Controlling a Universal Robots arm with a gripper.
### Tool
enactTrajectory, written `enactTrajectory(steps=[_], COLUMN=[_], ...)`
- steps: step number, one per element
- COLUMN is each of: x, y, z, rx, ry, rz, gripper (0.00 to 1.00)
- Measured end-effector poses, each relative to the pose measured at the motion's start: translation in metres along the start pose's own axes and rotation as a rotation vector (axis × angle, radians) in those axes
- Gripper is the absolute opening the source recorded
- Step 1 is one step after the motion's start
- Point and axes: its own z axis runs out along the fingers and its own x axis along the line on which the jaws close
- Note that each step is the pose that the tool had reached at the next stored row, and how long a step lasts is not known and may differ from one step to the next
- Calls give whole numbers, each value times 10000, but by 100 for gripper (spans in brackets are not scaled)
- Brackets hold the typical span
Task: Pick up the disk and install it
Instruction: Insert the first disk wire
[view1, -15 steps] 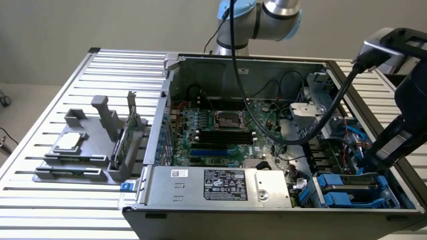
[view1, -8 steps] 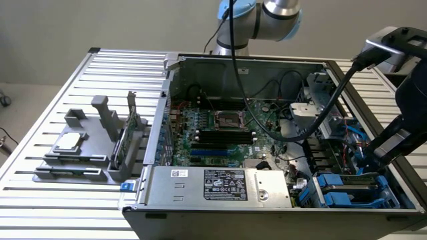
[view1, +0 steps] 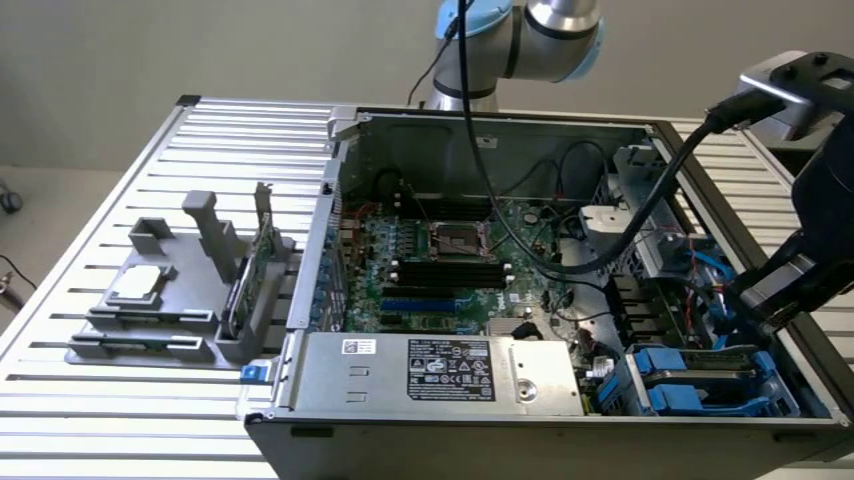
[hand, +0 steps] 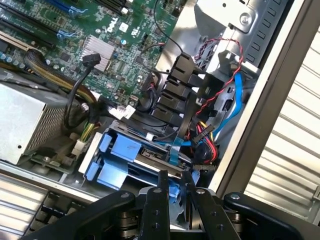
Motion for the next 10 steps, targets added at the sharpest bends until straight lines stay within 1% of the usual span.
enactTrajectory(steps=[10], x=[0], y=[0], z=[0], rx=[244], ry=[-41], rz=[1414], gripper=[25])
